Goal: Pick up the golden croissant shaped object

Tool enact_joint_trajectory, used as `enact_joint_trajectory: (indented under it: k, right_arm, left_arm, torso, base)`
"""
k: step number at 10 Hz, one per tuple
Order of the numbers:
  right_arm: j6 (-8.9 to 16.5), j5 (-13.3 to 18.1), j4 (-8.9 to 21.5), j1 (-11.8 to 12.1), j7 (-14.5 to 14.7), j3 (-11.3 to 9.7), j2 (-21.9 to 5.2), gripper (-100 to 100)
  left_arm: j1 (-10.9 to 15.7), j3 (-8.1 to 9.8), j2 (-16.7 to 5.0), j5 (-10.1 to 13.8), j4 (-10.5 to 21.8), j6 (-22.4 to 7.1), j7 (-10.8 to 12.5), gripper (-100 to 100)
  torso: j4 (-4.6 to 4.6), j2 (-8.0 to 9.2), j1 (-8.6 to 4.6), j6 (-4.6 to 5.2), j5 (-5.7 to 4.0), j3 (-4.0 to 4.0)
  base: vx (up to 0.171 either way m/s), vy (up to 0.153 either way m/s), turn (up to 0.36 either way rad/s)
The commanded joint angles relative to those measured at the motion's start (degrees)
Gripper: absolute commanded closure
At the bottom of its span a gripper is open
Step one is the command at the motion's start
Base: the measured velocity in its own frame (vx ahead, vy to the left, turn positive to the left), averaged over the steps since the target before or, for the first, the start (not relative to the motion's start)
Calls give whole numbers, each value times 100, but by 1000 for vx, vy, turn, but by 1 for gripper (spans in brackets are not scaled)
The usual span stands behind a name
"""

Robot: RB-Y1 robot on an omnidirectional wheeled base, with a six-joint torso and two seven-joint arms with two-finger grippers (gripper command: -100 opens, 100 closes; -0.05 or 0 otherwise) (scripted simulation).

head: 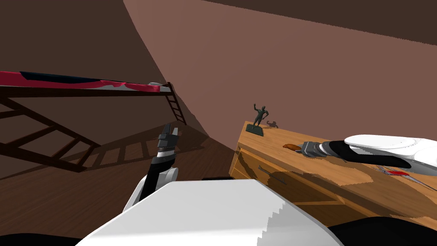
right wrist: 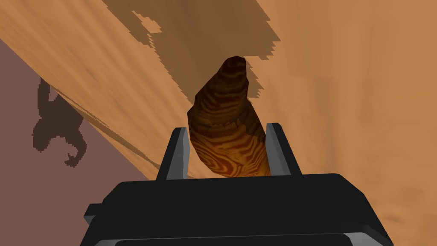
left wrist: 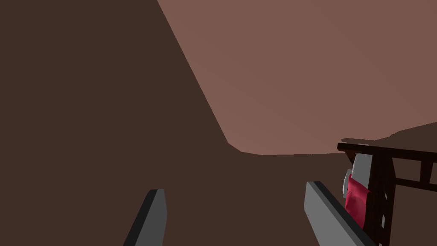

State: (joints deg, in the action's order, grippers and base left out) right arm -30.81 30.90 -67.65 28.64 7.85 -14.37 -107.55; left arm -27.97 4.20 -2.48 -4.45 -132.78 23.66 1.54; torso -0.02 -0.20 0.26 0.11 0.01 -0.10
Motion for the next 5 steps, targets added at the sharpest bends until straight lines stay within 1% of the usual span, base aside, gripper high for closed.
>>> enact_joint_trajectory:
  k: [1, 2, 3, 4, 5]
  right_arm:
    - [-70, 61, -35, 1, -78, 32, -164, 100]
    - [-117, 40, -54, 2, -118, 51, -263, 100]
    - [-117, 40, -54, 2, -118, 51, -263, 100]
    - [-55, 7, -88, 62, -76, 74, -256, 100]
    - [-76, 46, -82, 47, -117, 81, -251, 0]
  left_arm:
    - [0, 0, 0, 0, 0, 0, 0, 0]
    - [0, 0, 0, 0, 0, 0, 0, 0]
    - [0, 0, 0, 0, 0, 0, 0, 0]
    - [0, 0, 0, 0, 0, 0, 0, 0]
    - [0, 0, 0, 0, 0, 0, 0, 0]
  torso:
    - [0, 0, 0, 0, 0, 0]
    - [2, 6, 7, 4, 3, 4]
    - [4, 14, 15, 3, 7, 8]
    - [5, 13, 13, 0, 6, 8]
    - [3, 8, 9, 1, 4, 5]
  base:
    - [-16, 15, -77]
    - [-31, 26, -85]
    - [-23, 16, -29]
    - [-7, 4, 1]
    - [0, 0, 0]
